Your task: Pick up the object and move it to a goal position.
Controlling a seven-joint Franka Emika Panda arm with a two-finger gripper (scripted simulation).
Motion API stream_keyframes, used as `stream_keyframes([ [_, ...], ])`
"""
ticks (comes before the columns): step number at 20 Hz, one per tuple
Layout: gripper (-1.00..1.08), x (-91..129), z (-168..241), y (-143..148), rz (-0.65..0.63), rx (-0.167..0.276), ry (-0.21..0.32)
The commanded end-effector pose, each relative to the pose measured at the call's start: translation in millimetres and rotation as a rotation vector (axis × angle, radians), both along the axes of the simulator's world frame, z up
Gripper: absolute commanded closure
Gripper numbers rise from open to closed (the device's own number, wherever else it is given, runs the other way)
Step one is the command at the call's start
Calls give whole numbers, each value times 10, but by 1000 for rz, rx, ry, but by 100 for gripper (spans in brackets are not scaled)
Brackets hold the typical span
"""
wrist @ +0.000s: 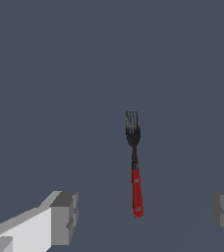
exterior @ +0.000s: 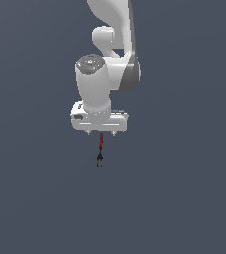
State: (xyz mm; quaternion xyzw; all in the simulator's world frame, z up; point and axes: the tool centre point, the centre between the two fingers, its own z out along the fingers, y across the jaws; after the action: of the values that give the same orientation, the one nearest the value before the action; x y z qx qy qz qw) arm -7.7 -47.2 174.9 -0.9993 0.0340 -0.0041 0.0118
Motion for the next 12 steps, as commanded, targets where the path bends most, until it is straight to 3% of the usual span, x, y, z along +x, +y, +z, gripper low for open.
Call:
stream_keyframes([
  [1, -92, -5, -40, -6, 1, -1, 1],
  [12, -92, -94, -676, -109, 31, -15, 5],
])
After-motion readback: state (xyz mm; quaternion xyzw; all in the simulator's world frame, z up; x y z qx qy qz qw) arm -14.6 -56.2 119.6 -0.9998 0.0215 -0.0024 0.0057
